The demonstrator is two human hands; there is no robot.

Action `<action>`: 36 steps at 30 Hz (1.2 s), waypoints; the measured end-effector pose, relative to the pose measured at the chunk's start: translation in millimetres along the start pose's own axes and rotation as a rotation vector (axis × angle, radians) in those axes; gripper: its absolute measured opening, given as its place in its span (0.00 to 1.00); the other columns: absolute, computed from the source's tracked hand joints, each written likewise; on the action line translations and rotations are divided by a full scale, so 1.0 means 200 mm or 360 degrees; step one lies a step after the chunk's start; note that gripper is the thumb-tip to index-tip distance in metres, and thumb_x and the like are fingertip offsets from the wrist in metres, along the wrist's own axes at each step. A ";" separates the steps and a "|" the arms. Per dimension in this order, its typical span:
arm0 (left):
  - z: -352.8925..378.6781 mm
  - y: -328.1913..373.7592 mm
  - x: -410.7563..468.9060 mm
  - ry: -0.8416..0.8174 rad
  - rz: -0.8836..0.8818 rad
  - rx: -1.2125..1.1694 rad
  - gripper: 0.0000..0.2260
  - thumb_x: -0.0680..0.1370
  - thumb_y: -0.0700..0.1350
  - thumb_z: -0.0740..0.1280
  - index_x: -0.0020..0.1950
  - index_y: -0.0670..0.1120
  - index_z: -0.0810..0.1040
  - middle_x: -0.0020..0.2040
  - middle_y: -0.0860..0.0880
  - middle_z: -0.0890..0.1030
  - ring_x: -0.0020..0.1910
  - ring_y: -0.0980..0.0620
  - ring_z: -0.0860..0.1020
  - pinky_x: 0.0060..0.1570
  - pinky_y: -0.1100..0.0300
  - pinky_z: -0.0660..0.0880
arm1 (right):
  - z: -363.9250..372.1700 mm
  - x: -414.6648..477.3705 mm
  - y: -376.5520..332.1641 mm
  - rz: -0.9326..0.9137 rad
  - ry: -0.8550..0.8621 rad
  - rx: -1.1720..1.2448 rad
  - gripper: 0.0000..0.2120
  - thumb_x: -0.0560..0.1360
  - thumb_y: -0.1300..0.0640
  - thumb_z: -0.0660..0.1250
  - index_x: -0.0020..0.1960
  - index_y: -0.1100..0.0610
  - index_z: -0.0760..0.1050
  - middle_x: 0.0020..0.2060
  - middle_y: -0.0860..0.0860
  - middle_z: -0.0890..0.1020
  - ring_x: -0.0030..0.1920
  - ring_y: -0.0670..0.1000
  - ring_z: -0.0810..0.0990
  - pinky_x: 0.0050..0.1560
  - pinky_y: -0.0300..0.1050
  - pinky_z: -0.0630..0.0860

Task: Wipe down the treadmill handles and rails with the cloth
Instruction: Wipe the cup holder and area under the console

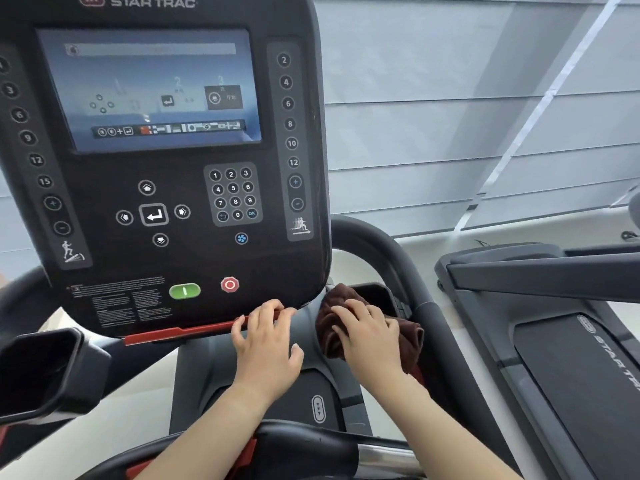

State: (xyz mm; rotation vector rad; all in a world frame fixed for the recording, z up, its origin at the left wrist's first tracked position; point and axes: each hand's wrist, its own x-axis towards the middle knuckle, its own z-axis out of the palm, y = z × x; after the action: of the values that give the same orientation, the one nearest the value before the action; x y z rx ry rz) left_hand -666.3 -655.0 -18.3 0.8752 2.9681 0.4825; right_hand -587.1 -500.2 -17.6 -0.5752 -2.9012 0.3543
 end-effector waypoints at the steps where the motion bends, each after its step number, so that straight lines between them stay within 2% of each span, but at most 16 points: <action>1: 0.00 0.00 0.00 -0.0001 0.0004 0.0011 0.22 0.68 0.49 0.66 0.63 0.54 0.69 0.64 0.51 0.68 0.65 0.50 0.66 0.67 0.46 0.53 | -0.01 -0.01 0.00 -0.0033 0.0023 -0.0015 0.14 0.73 0.51 0.69 0.58 0.47 0.76 0.57 0.47 0.80 0.53 0.56 0.78 0.42 0.56 0.73; 3: 0.00 0.00 0.00 0.0002 0.0018 0.0019 0.22 0.68 0.48 0.67 0.62 0.53 0.71 0.63 0.50 0.69 0.64 0.49 0.67 0.67 0.45 0.55 | -0.02 -0.05 0.03 -0.0148 0.0057 -0.0067 0.15 0.68 0.51 0.74 0.54 0.46 0.78 0.52 0.47 0.82 0.48 0.55 0.81 0.36 0.54 0.74; 7: -0.02 0.01 -0.01 -0.0022 0.0018 0.0022 0.22 0.69 0.49 0.66 0.63 0.53 0.70 0.64 0.50 0.68 0.65 0.49 0.66 0.68 0.45 0.54 | -0.05 -0.15 0.14 -0.0318 0.0122 -0.0172 0.17 0.66 0.51 0.75 0.54 0.45 0.77 0.53 0.46 0.81 0.50 0.54 0.81 0.35 0.52 0.74; 10: -0.04 0.01 -0.01 -0.0032 0.0053 0.0015 0.22 0.70 0.50 0.65 0.65 0.54 0.68 0.67 0.51 0.66 0.68 0.51 0.63 0.68 0.48 0.53 | -0.08 -0.17 0.24 -0.0163 0.0202 -0.0088 0.16 0.68 0.55 0.74 0.55 0.47 0.77 0.55 0.48 0.81 0.52 0.56 0.80 0.38 0.55 0.75; 14: -0.06 0.03 -0.04 -0.0047 0.0129 -0.0059 0.20 0.71 0.50 0.65 0.63 0.53 0.70 0.69 0.51 0.64 0.70 0.50 0.60 0.66 0.50 0.59 | -0.12 -0.15 0.34 0.0085 0.0308 0.0053 0.16 0.71 0.59 0.72 0.57 0.50 0.77 0.57 0.53 0.80 0.55 0.60 0.78 0.45 0.61 0.74; 20: -0.07 0.09 -0.13 -0.0038 0.0027 -0.0196 0.17 0.71 0.49 0.67 0.60 0.52 0.73 0.69 0.50 0.65 0.70 0.49 0.61 0.63 0.50 0.65 | -0.05 -0.21 0.27 0.0007 0.0240 0.0086 0.18 0.68 0.58 0.75 0.57 0.50 0.77 0.56 0.52 0.81 0.54 0.60 0.78 0.42 0.60 0.76; 24: -0.08 0.09 -0.16 -0.0024 -0.0020 -0.0198 0.16 0.72 0.49 0.66 0.60 0.52 0.73 0.69 0.50 0.66 0.70 0.50 0.61 0.64 0.50 0.66 | -0.05 -0.19 0.27 0.0057 0.0191 0.0393 0.14 0.75 0.56 0.67 0.61 0.49 0.75 0.61 0.50 0.77 0.60 0.58 0.73 0.49 0.60 0.73; 28: -0.09 0.08 -0.15 0.0036 -0.0089 -0.0179 0.17 0.72 0.48 0.66 0.60 0.51 0.72 0.68 0.50 0.67 0.68 0.50 0.62 0.63 0.50 0.66 | -0.11 -0.07 0.24 0.0087 0.0252 0.0683 0.13 0.78 0.53 0.61 0.62 0.48 0.73 0.64 0.47 0.74 0.62 0.55 0.69 0.57 0.59 0.69; 32: -0.13 0.05 -0.11 0.0140 -0.0145 -0.0114 0.20 0.71 0.47 0.67 0.62 0.49 0.72 0.67 0.49 0.68 0.68 0.48 0.63 0.62 0.50 0.67 | -0.12 0.07 0.14 -0.0073 0.0134 0.0527 0.15 0.79 0.53 0.59 0.65 0.47 0.70 0.66 0.48 0.72 0.64 0.56 0.67 0.59 0.61 0.69; 36: -0.13 0.01 -0.11 0.0139 -0.0205 -0.0099 0.22 0.72 0.46 0.67 0.65 0.49 0.69 0.69 0.49 0.67 0.69 0.49 0.62 0.65 0.51 0.66 | -0.06 0.16 0.04 -0.0052 -0.0120 0.0283 0.16 0.80 0.52 0.55 0.67 0.48 0.66 0.69 0.49 0.68 0.65 0.58 0.65 0.59 0.60 0.67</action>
State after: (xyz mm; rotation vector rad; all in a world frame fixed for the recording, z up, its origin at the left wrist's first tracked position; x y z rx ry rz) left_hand -648.7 -672.1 5.4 0.6694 3.0437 0.6195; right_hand -611.2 -477.4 -4.7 -0.4951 -2.9054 0.6340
